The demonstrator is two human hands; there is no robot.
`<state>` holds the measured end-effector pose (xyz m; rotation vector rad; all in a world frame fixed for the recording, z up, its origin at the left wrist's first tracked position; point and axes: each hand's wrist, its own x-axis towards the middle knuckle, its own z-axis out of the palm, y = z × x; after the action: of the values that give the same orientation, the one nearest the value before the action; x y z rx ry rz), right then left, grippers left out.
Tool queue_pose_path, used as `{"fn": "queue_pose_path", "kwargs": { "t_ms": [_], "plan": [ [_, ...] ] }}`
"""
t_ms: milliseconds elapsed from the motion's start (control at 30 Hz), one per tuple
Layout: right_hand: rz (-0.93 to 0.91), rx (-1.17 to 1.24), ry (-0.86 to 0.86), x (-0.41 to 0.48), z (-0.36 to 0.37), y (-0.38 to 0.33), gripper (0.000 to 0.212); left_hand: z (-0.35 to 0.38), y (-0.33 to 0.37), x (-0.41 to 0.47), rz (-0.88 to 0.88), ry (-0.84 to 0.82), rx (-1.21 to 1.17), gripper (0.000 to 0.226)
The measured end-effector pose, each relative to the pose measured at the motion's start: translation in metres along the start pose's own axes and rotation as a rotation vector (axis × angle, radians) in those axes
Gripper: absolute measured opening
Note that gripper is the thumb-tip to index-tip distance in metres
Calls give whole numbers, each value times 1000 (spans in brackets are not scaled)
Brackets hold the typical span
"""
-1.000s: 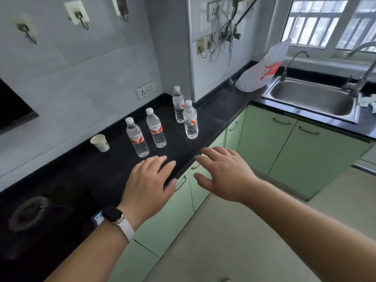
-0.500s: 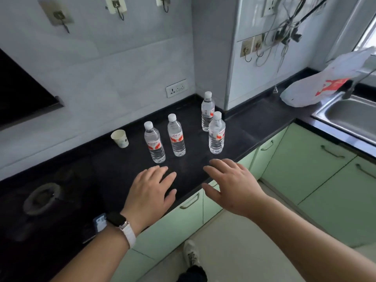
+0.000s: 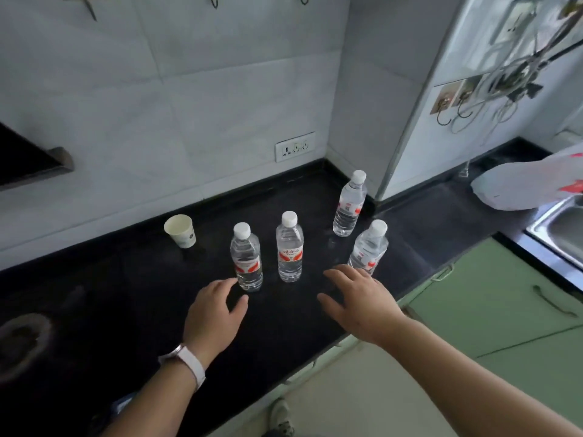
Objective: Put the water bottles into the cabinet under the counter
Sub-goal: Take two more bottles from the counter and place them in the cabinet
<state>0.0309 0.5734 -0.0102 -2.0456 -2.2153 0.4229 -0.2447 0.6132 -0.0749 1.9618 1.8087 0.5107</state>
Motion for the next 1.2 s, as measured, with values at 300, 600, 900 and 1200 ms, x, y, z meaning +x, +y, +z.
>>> {"fn": "queue_pose_path", "kwargs": {
  "t_ms": [300,600,900,1200],
  "plan": [
    [190,420,-67,81,35,-1,82,22,1,55,-250,-17,-432,74],
    [155,666,-51,143,61,2,85,43,24,74,-364,136,-570,61],
    [80,832,-92,165,69,12,64,56,55,75,-564,327,-597,59],
    [-39,884,-200,159,67,21,60,72,77,40,-689,500,-656,59]
  ]
}}
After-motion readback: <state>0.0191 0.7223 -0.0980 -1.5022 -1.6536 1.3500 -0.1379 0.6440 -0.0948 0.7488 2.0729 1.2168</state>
